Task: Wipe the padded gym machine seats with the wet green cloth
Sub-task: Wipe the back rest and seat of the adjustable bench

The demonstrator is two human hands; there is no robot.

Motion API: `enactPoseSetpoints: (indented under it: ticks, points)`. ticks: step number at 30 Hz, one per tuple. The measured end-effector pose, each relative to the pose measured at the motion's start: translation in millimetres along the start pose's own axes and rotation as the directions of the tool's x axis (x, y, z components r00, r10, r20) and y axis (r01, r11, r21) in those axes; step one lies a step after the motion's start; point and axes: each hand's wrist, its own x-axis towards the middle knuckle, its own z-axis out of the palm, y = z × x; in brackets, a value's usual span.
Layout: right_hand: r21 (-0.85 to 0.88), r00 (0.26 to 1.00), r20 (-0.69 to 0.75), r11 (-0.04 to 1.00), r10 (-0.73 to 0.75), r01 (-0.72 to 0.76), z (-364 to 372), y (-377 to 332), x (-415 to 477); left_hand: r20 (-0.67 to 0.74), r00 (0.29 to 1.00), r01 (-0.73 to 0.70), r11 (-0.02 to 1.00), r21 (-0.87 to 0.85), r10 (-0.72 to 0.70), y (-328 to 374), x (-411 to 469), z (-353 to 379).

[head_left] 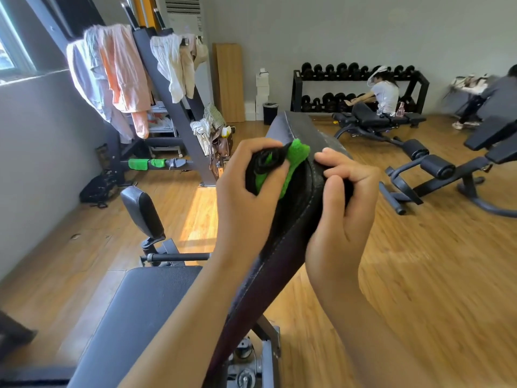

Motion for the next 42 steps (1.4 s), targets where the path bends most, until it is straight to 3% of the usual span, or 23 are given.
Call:
enactPoseSetpoints:
  ticks: [5, 8, 10, 13, 17, 23, 31, 42]
  points:
    - [-0.264, 0.997, -0.029, 0.963, -0.07, 0.06, 2.0, -4.6, 4.0, 0.07, 0.997, 0.031, 0.996, -0.08, -0.026, -7.2, 0.6, -8.3]
    - [-0.525, 0.972, 0.02, 0.825, -0.232, 0.208, 3.6, -7.8, 2.6, 0.137, 0.991, 0.004, 0.994, -0.107, 0.011, -4.9, -16.1, -20.1]
    - [-0.6, 0.953, 0.09, 0.748, -0.289, 0.284, 3.5, -7.4, -4.5, 0.154, 0.988, 0.004, 0.99, -0.141, 0.018, -5.0, -24.7, -24.4]
    - [-0.591, 0.939, 0.139, 0.735, -0.315, 0.333, 2.7, -3.1, -18.3, 0.145, 0.989, -0.006, 0.987, -0.159, 0.029, -5.5, -28.5, -25.5]
    - [-0.557, 0.945, 0.07, 0.773, -0.32, 0.303, 9.2, 5.5, -20.5, 0.137, 0.989, -0.031, 0.99, -0.138, 0.05, -7.5, -25.0, -23.7]
    - [-0.591, 0.916, 0.042, 0.729, -0.399, 0.345, 13.0, 12.2, -19.5, 0.138, 0.984, -0.1, 0.99, -0.104, 0.114, -15.0, -11.4, -17.7]
    - [-0.591, 0.906, 0.042, 0.721, -0.421, 0.362, 11.9, 17.1, -19.7, 0.148, 0.989, 0.007, 0.999, -0.047, 0.0, -43.2, 33.7, -4.7]
    - [-0.572, 0.909, 0.053, 0.733, -0.414, 0.368, 10.1, 18.8, -19.4, 0.164, 0.983, -0.078, 0.995, -0.056, 0.086, -39.1, 20.4, -11.4]
